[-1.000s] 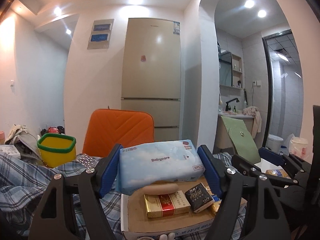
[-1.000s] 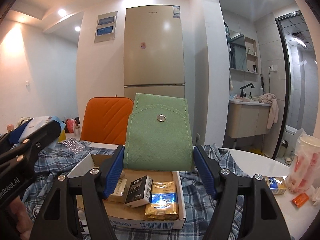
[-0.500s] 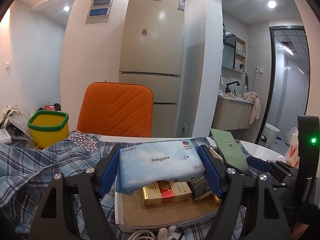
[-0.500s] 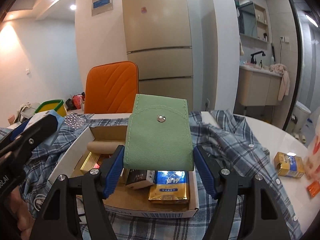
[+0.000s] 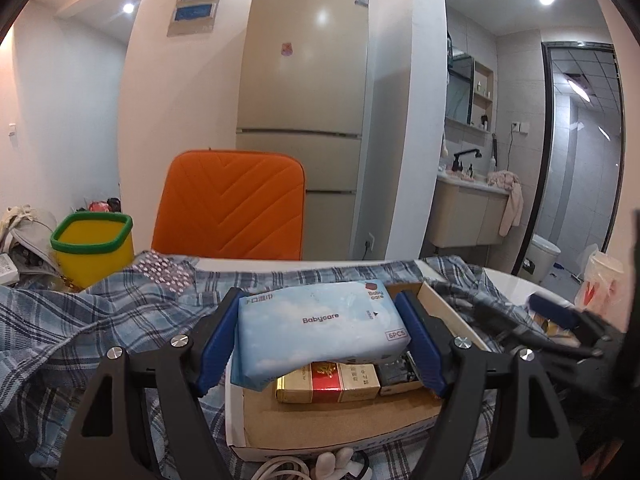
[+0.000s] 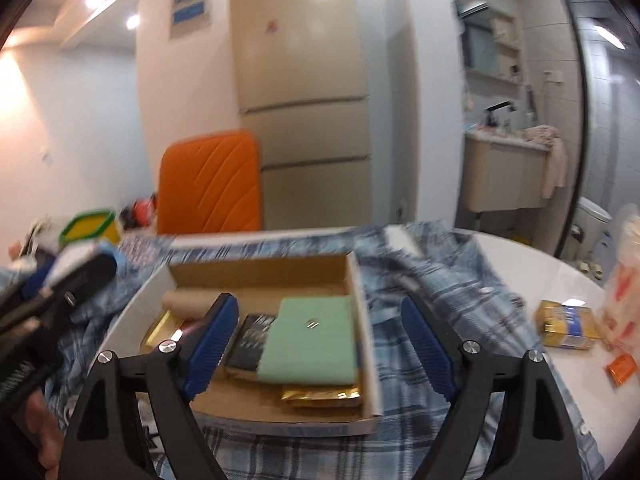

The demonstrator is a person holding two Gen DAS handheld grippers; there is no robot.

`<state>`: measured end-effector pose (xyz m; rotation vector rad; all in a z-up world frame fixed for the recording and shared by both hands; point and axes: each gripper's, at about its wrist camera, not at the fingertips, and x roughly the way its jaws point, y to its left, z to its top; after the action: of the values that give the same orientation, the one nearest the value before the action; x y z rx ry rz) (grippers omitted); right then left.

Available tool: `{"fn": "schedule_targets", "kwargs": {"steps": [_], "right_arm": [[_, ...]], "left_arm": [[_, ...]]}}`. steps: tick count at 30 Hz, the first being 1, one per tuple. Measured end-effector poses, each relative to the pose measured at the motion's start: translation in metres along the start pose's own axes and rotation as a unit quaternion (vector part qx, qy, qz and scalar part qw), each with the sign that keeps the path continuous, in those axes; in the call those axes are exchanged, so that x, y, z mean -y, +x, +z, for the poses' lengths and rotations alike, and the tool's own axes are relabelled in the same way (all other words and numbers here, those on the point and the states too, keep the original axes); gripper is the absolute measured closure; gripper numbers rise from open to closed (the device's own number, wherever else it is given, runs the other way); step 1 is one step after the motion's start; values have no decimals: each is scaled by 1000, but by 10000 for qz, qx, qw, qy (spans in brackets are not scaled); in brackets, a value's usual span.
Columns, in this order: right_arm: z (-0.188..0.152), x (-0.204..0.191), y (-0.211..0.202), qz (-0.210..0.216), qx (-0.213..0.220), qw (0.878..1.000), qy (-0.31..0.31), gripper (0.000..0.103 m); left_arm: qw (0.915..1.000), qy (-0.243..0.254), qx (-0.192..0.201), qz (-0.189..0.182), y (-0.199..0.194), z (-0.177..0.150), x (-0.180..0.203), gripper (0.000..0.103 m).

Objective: Organize soft objects

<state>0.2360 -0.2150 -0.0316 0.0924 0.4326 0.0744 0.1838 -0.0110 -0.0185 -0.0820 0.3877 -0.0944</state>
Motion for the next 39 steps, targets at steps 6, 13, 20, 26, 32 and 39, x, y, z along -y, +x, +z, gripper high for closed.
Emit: {"fn": "schedule_targets", "kwargs": {"steps": [6,13,20,26,32,39], "right_arm": [[2,3,-40,-92,931,9956,39,17],[0,-10,-58,-17,1345,9906,-251,17],[2,-9,-72,-37,1618,9866,-196,17],[3,-12,-103,-51,2241,9740,-314,17],[16,-16,-126,132,2380,9705,-353,16],[20,-6,-141,262,2251,9739,-108,5]], "left_arm": [[9992,-31,-386,-127,13,-1,0,27],[9999,30,-139,-84,1,0,3,0],[9995,-49,316,79,-20,8,-2,0],[9921,607,1087,150,-60,14,10,0],[9904,609,1244,-33,-84,25,15,0],[9846,470,1681,93,-126,25,4,0]]}}
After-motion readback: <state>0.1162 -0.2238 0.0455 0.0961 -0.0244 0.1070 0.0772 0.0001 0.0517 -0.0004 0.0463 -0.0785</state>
